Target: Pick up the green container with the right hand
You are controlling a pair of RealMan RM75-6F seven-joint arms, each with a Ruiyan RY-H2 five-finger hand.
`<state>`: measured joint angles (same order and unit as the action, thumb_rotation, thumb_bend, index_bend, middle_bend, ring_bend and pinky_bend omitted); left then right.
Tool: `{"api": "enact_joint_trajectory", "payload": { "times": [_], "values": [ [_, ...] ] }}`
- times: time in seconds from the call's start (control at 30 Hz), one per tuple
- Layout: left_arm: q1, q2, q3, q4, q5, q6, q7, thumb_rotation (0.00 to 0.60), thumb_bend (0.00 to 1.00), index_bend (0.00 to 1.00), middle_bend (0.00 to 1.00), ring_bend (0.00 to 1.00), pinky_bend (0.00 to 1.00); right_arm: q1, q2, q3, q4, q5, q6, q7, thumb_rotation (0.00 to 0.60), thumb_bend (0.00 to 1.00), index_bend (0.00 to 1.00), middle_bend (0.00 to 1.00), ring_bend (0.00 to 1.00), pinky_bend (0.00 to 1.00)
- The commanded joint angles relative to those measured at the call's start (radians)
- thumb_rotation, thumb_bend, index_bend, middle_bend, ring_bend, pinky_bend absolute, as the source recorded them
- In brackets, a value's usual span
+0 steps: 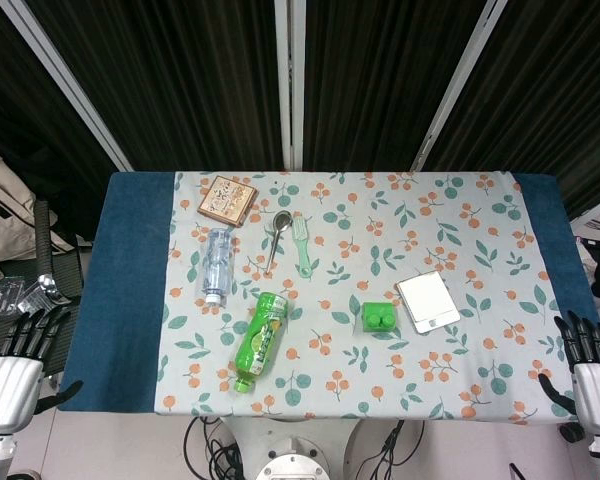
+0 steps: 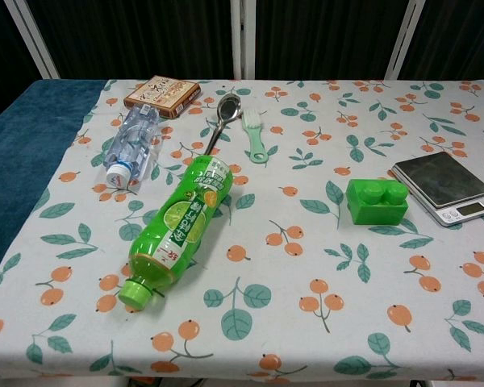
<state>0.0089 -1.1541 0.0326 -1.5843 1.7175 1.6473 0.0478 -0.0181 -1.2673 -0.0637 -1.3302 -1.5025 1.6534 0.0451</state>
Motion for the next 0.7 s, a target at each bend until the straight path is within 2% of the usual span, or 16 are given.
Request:
{"api": "enact_joint_trajectory", "payload": {
  "times": [0.03, 0.33, 0.4, 0.5, 0.6, 0.7],
  "values": [
    [0.003, 0.001, 0.002, 0.005, -0.003, 0.003, -0.006, 0.600, 0.05, 0.03, 0.03, 0.00, 0.00, -0.001, 0.002, 0.005, -0.004, -0.010, -0.003, -0.004, 0.600, 0.16, 0.00, 0.00, 0.00, 0.00],
    [0.006, -0.008, 0.010, 0.010, 0.003, 0.004, -0.005, 0.600, 0.05, 0.03, 0.03, 0.00, 0.00, 0.000, 0.008, 0.007, -0.027, -0.057, -0.012, -0.022, 0.600, 0.17, 0.00, 0.00, 0.00, 0.00],
    [0.005, -0.009, 0.011, 0.009, 0.002, 0.002, -0.005, 0.600, 0.05, 0.03, 0.03, 0.00, 0.00, 0.001, 0.014, 0.003, -0.034, -0.073, -0.015, -0.031, 0.600, 0.26, 0.00, 0.00, 0.00, 0.00],
    [0.003, -0.011, 0.011, 0.010, 0.000, -0.004, -0.007, 0.600, 0.05, 0.03, 0.03, 0.00, 0.00, 0.010, 0.021, -0.005, -0.047, -0.105, -0.026, -0.035, 0.600, 0.55, 0.00, 0.00, 0.00, 0.00],
    [-0.004, -0.014, 0.011, 0.013, -0.007, -0.018, -0.013, 0.600, 0.05, 0.03, 0.03, 0.00, 0.00, 0.029, 0.025, -0.018, -0.062, -0.147, -0.048, -0.045, 0.600, 0.67, 0.00, 0.01, 0.00, 0.00],
    [-0.011, -0.024, 0.008, 0.019, -0.005, -0.024, -0.013, 0.600, 0.05, 0.03, 0.03, 0.00, 0.00, 0.055, 0.014, -0.028, -0.073, -0.193, -0.079, -0.079, 0.600, 0.70, 0.00, 0.09, 0.00, 0.00]
  ]
}}
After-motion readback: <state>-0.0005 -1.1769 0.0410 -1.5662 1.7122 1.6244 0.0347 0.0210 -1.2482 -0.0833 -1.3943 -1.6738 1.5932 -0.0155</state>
